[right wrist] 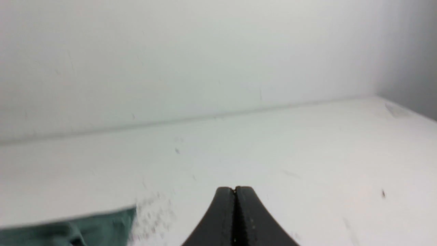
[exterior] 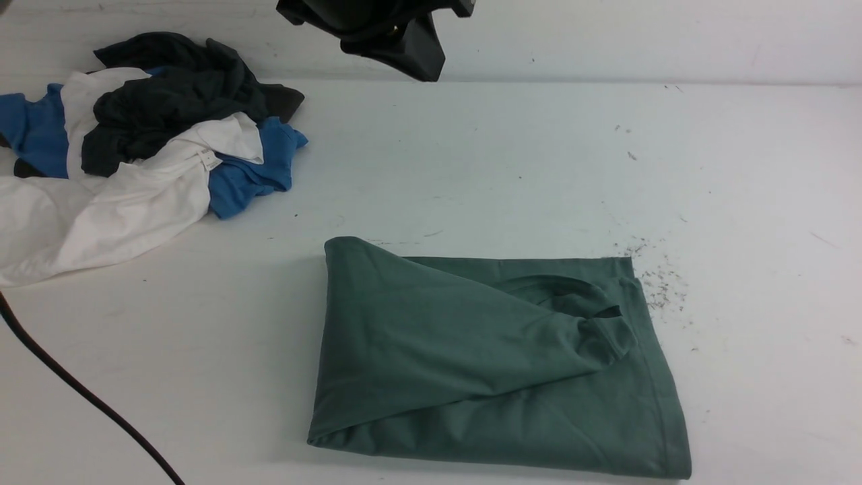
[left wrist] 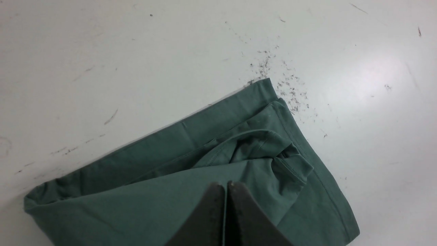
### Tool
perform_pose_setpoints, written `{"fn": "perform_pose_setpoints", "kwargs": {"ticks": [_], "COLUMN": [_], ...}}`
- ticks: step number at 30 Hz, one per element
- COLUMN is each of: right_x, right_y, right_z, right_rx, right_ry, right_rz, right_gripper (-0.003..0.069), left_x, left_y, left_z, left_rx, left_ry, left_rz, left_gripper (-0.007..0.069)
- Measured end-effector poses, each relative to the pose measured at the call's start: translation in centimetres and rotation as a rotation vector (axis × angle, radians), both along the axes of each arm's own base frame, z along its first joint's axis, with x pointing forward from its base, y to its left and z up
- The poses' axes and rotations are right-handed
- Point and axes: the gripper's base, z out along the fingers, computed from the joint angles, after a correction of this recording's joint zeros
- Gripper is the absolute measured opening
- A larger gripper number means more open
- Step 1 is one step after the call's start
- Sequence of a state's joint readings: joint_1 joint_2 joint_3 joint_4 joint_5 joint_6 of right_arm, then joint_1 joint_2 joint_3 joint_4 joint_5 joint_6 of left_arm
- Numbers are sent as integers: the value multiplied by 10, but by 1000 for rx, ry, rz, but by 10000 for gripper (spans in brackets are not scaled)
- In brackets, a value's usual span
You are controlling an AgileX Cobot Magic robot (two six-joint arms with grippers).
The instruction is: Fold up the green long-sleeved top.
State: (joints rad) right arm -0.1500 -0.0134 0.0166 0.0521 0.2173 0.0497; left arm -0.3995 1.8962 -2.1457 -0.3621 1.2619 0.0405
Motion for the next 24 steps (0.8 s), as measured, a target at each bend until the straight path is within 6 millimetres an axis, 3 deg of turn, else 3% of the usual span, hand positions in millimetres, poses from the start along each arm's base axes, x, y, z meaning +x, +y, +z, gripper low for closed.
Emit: {"fn": "perform_pose_setpoints", "kwargs": {"ticks": [5,11,16,19,20,21,24], "right_x": [-1,-1,-1,-1,-1,-1,-1], "right_y": [4,7,7,7,7,7,7], "right_z": [-15,-16,-16,-16,-16,-16,-16], "right_rx": [16,32,34,34,34,34,34], "right_ry": [140,146,149,151,151,151,151], "right_rz": [71,117,121,122,122,122,122], "right_gripper": [-15,-15,-15,-15,-15,-15,-15], "left_x": [-8,-41,-83,-102,-119,-119,-154], "left_y": [4,19,45,57,66,66,82], "left_z": [4,-4,-17,-16,-12,-14,-8], "left_rx": [0,52,170,208,219,223,215], "left_ry": [-2,54,77,58,38,43,8], "left_rz": [1,1,3,15,24,24,30], "left_gripper": [-4,-4,-4,-4,-4,-4,-4]}}
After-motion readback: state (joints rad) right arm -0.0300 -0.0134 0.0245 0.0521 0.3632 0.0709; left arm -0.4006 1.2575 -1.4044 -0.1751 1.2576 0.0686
